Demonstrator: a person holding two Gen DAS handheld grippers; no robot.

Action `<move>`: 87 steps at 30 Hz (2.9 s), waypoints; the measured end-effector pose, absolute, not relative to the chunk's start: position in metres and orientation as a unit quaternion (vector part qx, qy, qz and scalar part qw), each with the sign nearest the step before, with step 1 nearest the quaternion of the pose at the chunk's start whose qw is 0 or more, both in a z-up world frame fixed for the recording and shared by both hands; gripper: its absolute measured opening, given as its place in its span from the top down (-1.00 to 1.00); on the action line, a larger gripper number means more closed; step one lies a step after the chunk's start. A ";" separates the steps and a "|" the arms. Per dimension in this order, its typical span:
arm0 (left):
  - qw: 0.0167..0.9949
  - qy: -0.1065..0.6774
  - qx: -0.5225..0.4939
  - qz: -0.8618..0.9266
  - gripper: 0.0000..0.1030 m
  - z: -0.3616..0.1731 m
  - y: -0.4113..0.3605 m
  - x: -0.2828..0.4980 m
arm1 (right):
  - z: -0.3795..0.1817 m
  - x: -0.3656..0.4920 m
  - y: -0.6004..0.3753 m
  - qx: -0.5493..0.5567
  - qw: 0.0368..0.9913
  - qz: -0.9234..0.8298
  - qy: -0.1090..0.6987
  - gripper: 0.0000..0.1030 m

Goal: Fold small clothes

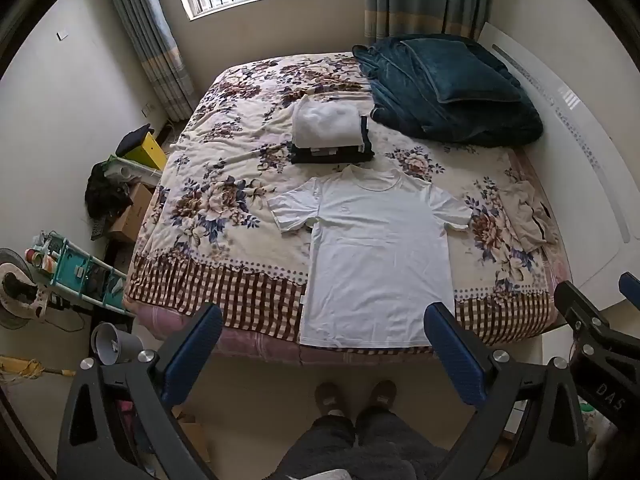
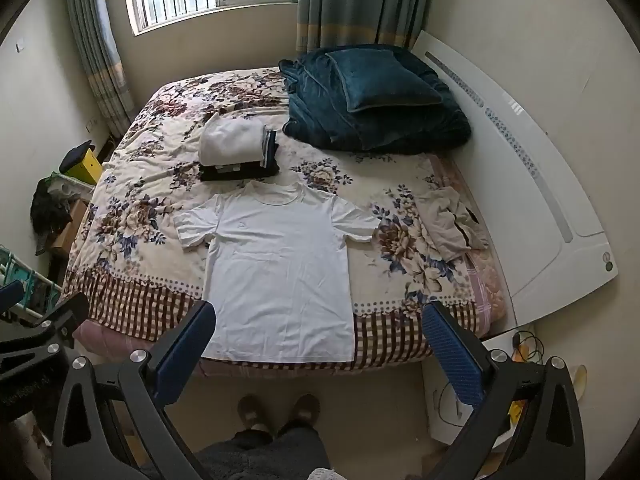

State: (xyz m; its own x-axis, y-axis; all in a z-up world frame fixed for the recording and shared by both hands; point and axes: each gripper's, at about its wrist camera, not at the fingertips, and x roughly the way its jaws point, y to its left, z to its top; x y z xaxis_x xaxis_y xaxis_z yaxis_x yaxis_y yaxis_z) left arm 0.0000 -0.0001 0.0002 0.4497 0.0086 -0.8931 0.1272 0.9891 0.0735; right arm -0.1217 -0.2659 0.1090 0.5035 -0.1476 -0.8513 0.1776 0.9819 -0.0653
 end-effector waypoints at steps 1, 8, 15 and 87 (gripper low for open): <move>0.849 0.523 0.065 -0.034 -1.00 0.000 0.000 0.000 | 0.109 -0.122 -0.266 0.016 0.867 -0.094 0.489 -1.00; 0.851 0.519 0.066 -0.033 -1.00 0.000 -0.001 0.000 | 0.109 -0.121 -0.264 0.015 0.867 -0.093 0.489 -1.00; 0.852 0.519 0.063 -0.035 -1.00 0.000 -0.001 0.000 | 0.109 -0.120 -0.264 0.015 0.866 -0.094 0.490 -1.00; 0.860 0.508 0.035 -0.042 -0.99 0.008 0.012 0.022 | 0.102 -0.107 -0.245 0.007 0.864 -0.094 0.494 -1.00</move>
State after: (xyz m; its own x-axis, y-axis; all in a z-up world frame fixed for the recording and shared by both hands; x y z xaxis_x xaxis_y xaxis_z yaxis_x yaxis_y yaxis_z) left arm 0.0222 0.0118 0.0082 0.4802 -0.0357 -0.8764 0.1074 0.9941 0.0183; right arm -0.1066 -0.2452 0.1018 0.4939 -0.1556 -0.8555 0.1691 0.9823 -0.0811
